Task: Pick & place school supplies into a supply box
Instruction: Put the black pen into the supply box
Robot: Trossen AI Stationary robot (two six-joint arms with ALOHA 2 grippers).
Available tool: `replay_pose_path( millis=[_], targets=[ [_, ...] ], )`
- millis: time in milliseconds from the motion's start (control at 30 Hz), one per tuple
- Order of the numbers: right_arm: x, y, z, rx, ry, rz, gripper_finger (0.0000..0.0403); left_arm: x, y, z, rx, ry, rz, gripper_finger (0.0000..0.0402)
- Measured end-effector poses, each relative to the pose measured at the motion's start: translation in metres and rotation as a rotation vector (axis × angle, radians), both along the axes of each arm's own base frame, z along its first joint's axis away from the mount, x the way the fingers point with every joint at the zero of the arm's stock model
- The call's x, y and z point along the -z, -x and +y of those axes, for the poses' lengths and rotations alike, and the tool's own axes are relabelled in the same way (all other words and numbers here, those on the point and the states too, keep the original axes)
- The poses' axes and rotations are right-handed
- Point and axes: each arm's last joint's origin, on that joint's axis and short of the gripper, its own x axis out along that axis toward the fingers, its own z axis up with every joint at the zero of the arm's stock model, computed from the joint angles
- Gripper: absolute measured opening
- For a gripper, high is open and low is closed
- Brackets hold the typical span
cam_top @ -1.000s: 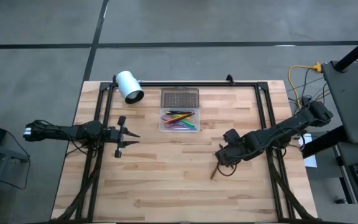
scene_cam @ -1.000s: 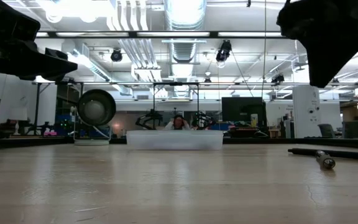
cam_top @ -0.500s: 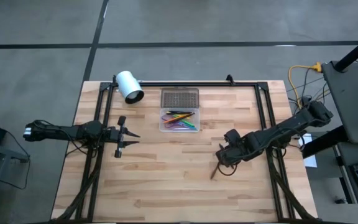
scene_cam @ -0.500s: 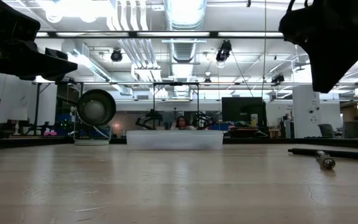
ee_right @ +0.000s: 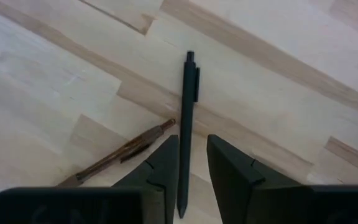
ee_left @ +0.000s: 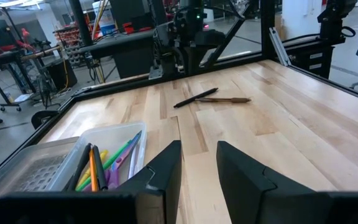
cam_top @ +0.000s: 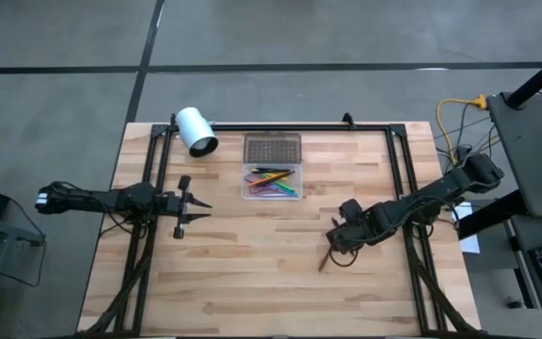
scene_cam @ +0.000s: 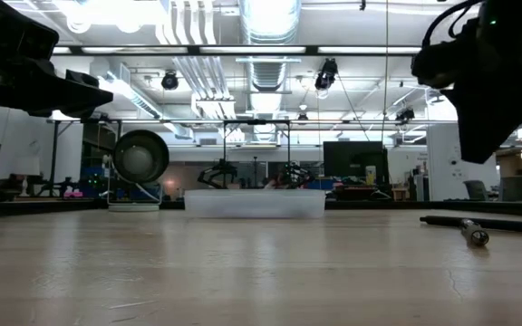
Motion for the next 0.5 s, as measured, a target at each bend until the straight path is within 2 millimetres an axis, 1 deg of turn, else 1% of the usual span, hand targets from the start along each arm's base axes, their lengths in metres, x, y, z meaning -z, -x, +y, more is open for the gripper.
replay_pose_path(
  millis=[267, 400, 500],
  targets=[
    [0.009, -0.001, 0.003, -0.006, -0.051, 0.035, 0.0087, 0.000, 0.000, 0.000, 0.000, 0.000, 0.000, 0.0086],
    [0.023, -0.005, 0.006, -0.014, -0.090, 0.114, 0.0081, 0.000, 0.000, 0.000, 0.001, 0.000, -0.001, 0.0086],
    [0.034, -0.008, 0.009, -0.069, -0.108, 0.183, 0.0076, 0.000, 0.000, 0.000, 0.000, 0.000, -0.001, 0.0086]
  ],
)
